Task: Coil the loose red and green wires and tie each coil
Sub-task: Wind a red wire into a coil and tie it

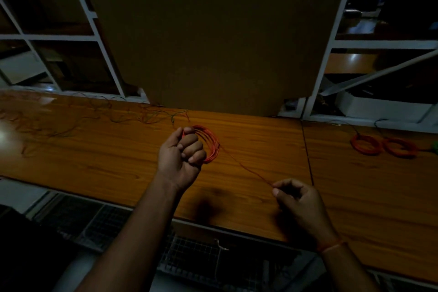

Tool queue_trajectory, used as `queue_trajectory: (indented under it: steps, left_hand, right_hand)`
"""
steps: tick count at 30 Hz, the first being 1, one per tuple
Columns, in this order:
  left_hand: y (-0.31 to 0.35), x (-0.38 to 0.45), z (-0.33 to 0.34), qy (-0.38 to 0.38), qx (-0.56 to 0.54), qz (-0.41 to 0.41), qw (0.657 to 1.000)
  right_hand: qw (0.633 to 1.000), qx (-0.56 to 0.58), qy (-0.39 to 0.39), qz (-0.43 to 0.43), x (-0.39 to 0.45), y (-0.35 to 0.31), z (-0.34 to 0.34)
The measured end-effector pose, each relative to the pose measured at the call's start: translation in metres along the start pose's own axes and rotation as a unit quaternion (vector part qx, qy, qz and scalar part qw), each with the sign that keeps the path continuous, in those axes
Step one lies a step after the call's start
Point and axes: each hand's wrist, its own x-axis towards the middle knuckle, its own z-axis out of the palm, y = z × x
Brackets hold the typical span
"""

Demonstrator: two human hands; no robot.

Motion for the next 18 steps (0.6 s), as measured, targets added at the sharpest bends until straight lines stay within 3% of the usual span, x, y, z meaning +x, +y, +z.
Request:
queue_trajectory:
  steps: [3, 5, 11, 18]
  left_hand:
    - [-0.006, 0.000, -0.001, 0.026, 0.036, 0.021, 0.999]
    - [-0.011, -0.001, -0.001, 0.042, 0.119, 0.041, 0.991]
    - [-0.036, -0.006, 0.003, 0.022, 0.439, 0.088, 0.894]
    - [-0.047, -0.011, 0.004, -0.056, 0.515, 0.033, 0.855]
  right_hand:
    - [0.996, -0.066, 0.000, -0.066, -0.006, -0.011, 0.001]
    - [0.989, -0.094, -0.027, -0.113, -0.009, -0.023, 0.007]
    - [0.942, -0.174, -0.076, -0.275, -0.002, -0.073, 0.022]
    - [0.919, -0.211, -0.020, -0.332, 0.022, -0.107, 0.027]
